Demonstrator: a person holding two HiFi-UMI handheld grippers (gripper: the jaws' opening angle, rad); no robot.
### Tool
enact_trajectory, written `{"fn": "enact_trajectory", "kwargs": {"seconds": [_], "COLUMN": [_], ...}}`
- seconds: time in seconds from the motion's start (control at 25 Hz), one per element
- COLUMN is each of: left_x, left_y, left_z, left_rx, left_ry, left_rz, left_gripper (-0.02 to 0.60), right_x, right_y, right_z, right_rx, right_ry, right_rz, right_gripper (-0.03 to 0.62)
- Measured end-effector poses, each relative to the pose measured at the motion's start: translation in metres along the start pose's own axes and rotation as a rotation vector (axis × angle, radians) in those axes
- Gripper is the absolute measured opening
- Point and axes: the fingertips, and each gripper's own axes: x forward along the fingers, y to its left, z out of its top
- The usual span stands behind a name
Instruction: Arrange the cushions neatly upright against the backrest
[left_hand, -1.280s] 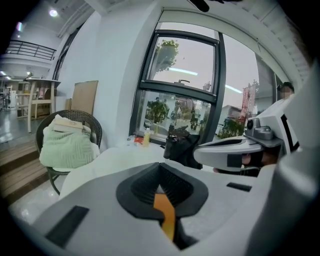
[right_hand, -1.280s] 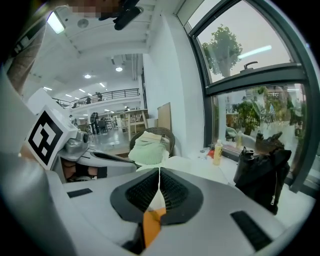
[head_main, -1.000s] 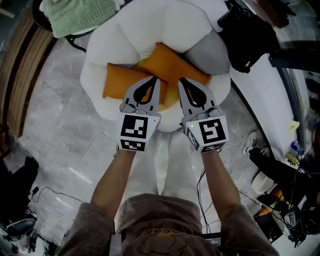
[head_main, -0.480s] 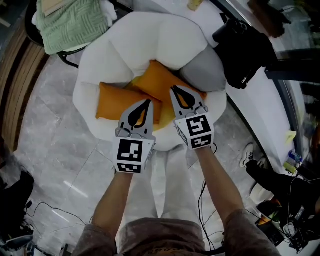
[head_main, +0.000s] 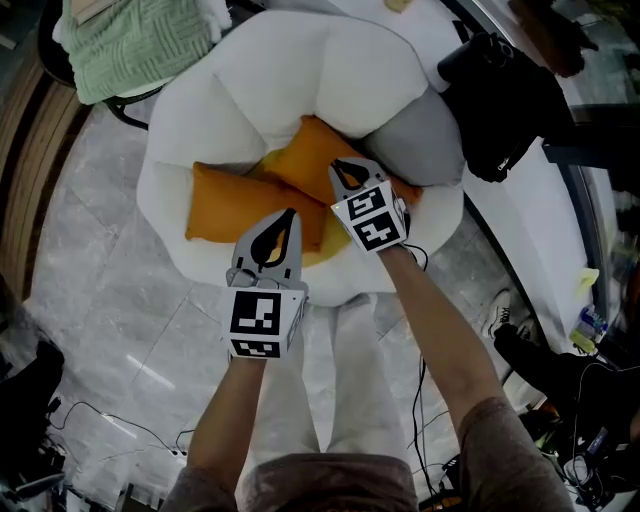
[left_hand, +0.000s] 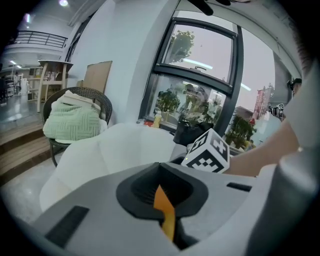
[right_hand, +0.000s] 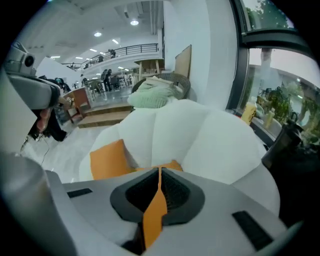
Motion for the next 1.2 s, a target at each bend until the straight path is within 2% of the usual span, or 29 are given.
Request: {"fn": "enact_trajectory", "kwargs": {"seconds": [0.16, 0.2, 0.24, 0.4, 0.76, 0.92, 1.2], "left_x": [0.000, 0.000, 0.000, 0.002, 0.012, 0.015, 0.018], "left_y": [0.003, 0.003, 0.004, 0.004, 0.002, 0.004, 0.002], "left_z": [-0.013, -0.016, -0.019, -0.030, -0.051, -0.061, -0.066], "left_rx": [-0.005, -0.006, -0.008, -0.016, -0.038, -0.048, -0.058], "left_ry": [0.023, 0.029, 0.034, 0.052, 0.082, 0.099, 0.118], "left_rz": [0.010, 0.012, 0.013, 0.013, 0.006, 0.008, 0.000], "left_gripper": [0.005, 0.005, 0.005, 0.005, 0.005, 0.005, 0.005], "right_x": [0.026, 0.031, 0.035, 0.050, 0.078, 0.084, 0.084], "right_y": [-0.003, -0.004, -0.005, -0.007, -0.005, -0.007, -0.011], "right_z": [-0.029, -0.034, -0.038, -0.057, -0.091, -0.094, -0.093], "right_rx": [-0.016, -0.029, -0.038, -0.038, -0.103, -0.116, -0.060], "right_ry": [0.110, 0.130, 0.147, 0.201, 0.306, 0.300, 0.268], "right_rz": [0.028, 0.029, 0.029, 0.040, 0.094, 0.085, 0.071], "right_gripper": [0.039, 0.112, 0.155, 0.187, 0.221, 0.221, 0.215]}}
